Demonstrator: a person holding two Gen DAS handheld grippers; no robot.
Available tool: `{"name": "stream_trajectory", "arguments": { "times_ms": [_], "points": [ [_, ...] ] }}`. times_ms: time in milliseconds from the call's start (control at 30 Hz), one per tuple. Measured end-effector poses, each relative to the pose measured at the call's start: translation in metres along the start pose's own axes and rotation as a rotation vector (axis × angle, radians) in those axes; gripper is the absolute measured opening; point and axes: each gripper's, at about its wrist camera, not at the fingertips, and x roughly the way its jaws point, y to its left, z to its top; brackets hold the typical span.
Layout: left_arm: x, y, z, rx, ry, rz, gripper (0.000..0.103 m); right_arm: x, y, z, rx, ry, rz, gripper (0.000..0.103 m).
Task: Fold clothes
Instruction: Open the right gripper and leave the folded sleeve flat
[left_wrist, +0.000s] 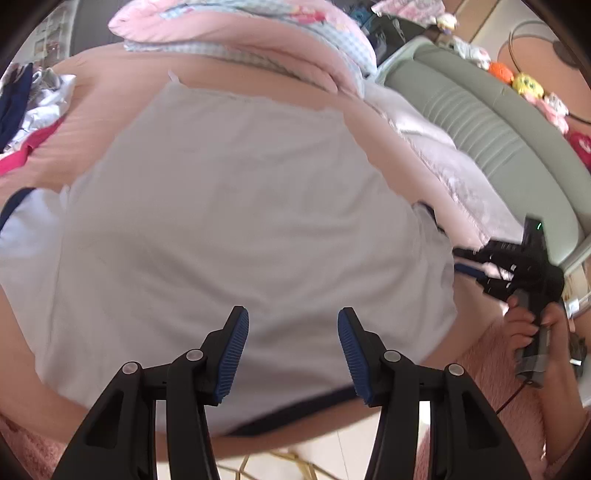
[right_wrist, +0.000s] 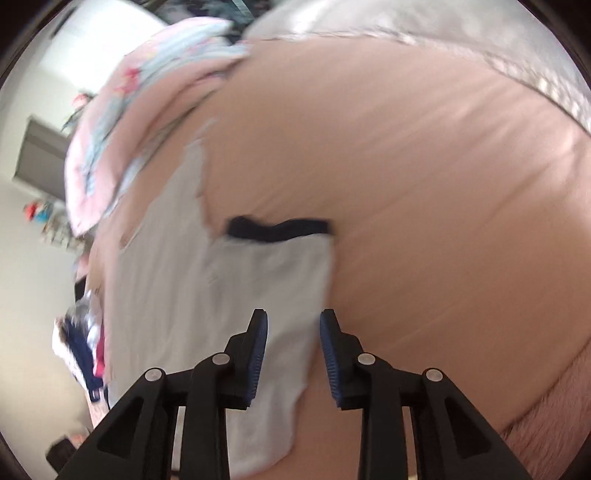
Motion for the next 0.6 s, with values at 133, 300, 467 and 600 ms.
{"name": "stream_trajectory", "arguments": {
  "times_ms": [133, 300, 467, 600],
  "points": [
    [0.007, 0.013, 0.002, -0.017, 0.034, 0.046, 0.047, 0.013, 0.001, 0.001, -0.023, 0.009, 0.0, 0.04],
    [0.02, 0.028, -0.001, -0.033, 0.114, 0.1, 0.047, 0.015, 0.045, -0.028, -0.496, 0.088, -0.326, 0.039],
    [0.029, 0.03, 0.005, -0.043, 0.109, 0.097, 0.048, -0.003, 0.037, -0.022, -0.458, 0.017, -0.387, 0.039],
    [0.026, 0.028, 0.008, -0.029, 0.087, 0.08, 0.048, 0.008, 0.021, 0.001, -0.211, 0.026, -0.159, 0.04]
  ]
}}
